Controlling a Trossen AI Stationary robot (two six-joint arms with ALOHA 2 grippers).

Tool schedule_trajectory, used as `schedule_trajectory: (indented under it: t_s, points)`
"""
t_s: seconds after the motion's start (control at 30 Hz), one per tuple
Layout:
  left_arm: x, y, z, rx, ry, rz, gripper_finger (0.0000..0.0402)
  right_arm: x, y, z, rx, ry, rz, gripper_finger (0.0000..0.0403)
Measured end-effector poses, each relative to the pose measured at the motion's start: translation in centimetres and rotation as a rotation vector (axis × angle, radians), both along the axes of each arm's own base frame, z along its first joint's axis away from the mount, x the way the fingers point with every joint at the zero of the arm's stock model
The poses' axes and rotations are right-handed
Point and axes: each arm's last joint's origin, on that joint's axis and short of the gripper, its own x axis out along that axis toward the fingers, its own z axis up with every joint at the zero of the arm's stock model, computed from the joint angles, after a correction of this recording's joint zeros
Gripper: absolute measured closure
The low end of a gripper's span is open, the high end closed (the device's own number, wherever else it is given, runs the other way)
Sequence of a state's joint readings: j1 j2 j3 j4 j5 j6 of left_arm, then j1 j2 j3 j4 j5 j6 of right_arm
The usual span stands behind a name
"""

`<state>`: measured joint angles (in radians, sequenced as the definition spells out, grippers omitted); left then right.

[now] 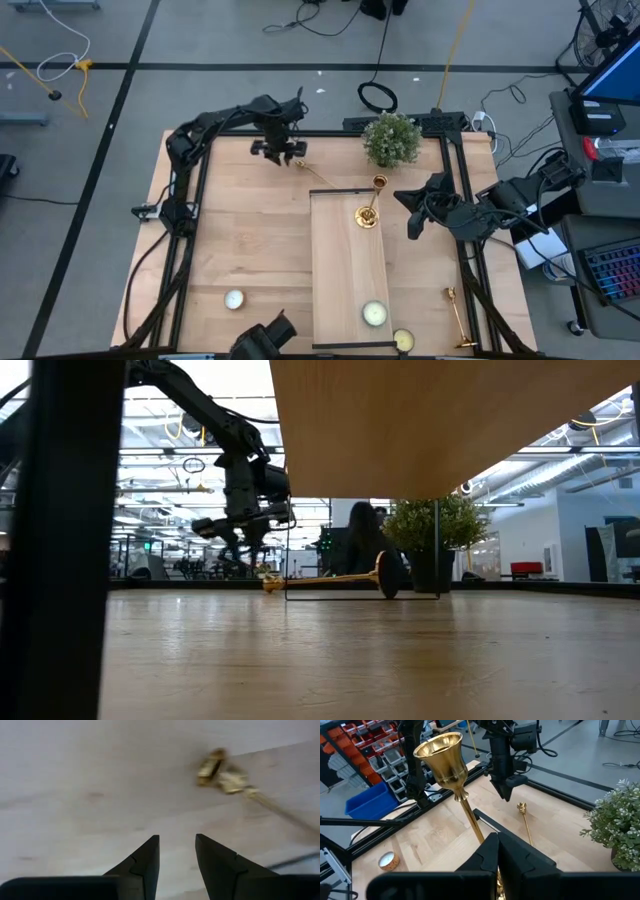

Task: Pick & Place candle stick holders
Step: Adjust the shelf

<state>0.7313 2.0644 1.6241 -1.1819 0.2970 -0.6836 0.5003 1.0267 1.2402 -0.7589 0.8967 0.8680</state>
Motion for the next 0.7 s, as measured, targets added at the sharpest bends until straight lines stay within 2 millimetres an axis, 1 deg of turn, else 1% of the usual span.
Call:
schedule_trajectory:
  t_s: [0.07, 0.13, 0.3, 0.47, 0.57, 0.7]
  points:
    - [-0.6, 0.0, 0.0, 0.032, 0.077, -0.047, 0.0272, 0.0, 0.0, 0.0, 0.002, 0.0, 0.001, 0.0403]
    - [-0.9, 0.2, 0.0, 0.064, 0.117, -0.083, 0.0272, 0.0, 0.0, 0.0, 0.003, 0.001, 0.003, 0.0403]
    - [-0.9, 0.1, 0.0, 0.074, 0.094, -0.182, 0.0272, 0.0, 0.0, 0.0, 0.002, 0.001, 0.003, 0.0403]
    - [-0.5, -0.5, 0.0, 0.069, 0.073, -0.284, 0.0273, 0.0, 0.0, 0.0, 0.001, 0.003, 0.003, 0.0403]
    - [-0.5, -1.4, 0.1, 0.029, 0.095, -0.365, 0.0273, 0.0, 0.0, 0.0, 0.001, 0.003, 0.003, 0.0403]
    - [-0.6, -3.4, 0.6, -0.062, 0.149, -0.488, 0.0273, 0.0, 0.0, 0.0, 0.001, 0.005, 0.007, 0.0403]
